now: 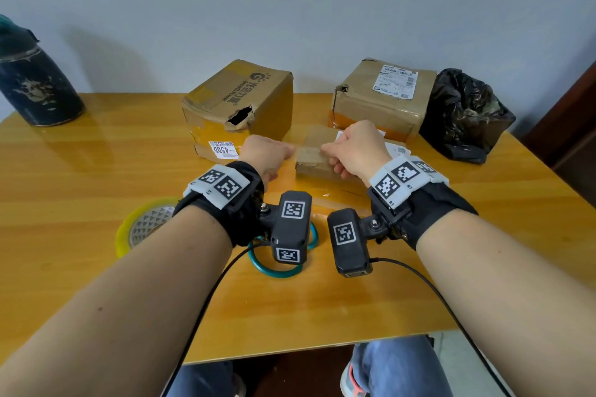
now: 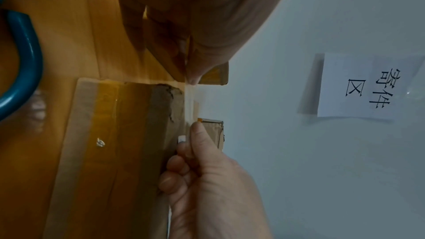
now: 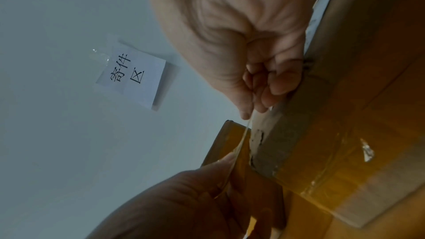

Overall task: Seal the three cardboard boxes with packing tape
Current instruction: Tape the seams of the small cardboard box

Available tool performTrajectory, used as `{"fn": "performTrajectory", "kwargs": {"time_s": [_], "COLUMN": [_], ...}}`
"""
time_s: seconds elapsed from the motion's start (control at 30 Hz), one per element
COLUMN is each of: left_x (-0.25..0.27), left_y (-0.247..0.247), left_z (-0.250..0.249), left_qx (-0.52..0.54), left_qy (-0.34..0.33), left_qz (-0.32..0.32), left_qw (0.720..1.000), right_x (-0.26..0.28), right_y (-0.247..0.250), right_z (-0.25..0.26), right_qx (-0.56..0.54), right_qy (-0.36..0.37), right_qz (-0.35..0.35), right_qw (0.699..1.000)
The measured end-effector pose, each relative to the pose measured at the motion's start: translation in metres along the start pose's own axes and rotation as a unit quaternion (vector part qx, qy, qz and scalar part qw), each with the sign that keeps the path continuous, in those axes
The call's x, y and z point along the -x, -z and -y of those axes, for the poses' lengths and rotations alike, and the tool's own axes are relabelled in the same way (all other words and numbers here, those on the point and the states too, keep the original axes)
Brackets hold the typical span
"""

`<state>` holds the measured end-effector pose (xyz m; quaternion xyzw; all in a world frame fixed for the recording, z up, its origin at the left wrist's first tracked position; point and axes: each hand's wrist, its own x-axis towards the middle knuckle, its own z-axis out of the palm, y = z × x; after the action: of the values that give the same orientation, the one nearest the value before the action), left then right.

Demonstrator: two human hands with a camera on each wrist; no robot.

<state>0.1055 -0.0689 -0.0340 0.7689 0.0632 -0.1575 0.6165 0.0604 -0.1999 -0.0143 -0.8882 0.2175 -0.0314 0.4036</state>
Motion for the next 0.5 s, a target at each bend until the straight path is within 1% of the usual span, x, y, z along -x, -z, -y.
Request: {"fn": "performTrajectory", "kwargs": {"time_s": [0.17, 0.43, 0.5], "left_x": [0.0027, -0.0005, -0.0007], "left_y": [-0.0010, -0.0025, -0.0030], "left_z": [-0.0025, 0.0023, 0.0027], "left_qx": [0.009, 0.033, 0.041], "left_qy": [0.005, 0.010, 0.005], "left_qz": [-0.014, -0.002, -0.003], "left_qw": [1.000, 0.999, 0.999], "right_x": [-0.0018, 0.0040, 0.0062], "right_y": [-0.0037, -0.0059, -0.0063], "right_z": [0.0002, -0.0072, -0.0081], "right_qx": [0.052, 0.065, 0.070], "right_qy": [0.042, 0.089, 0.091], "right_qz": [-0.024, -0.044, -0.053], "right_qw": [0.998, 0.993, 0.992]}}
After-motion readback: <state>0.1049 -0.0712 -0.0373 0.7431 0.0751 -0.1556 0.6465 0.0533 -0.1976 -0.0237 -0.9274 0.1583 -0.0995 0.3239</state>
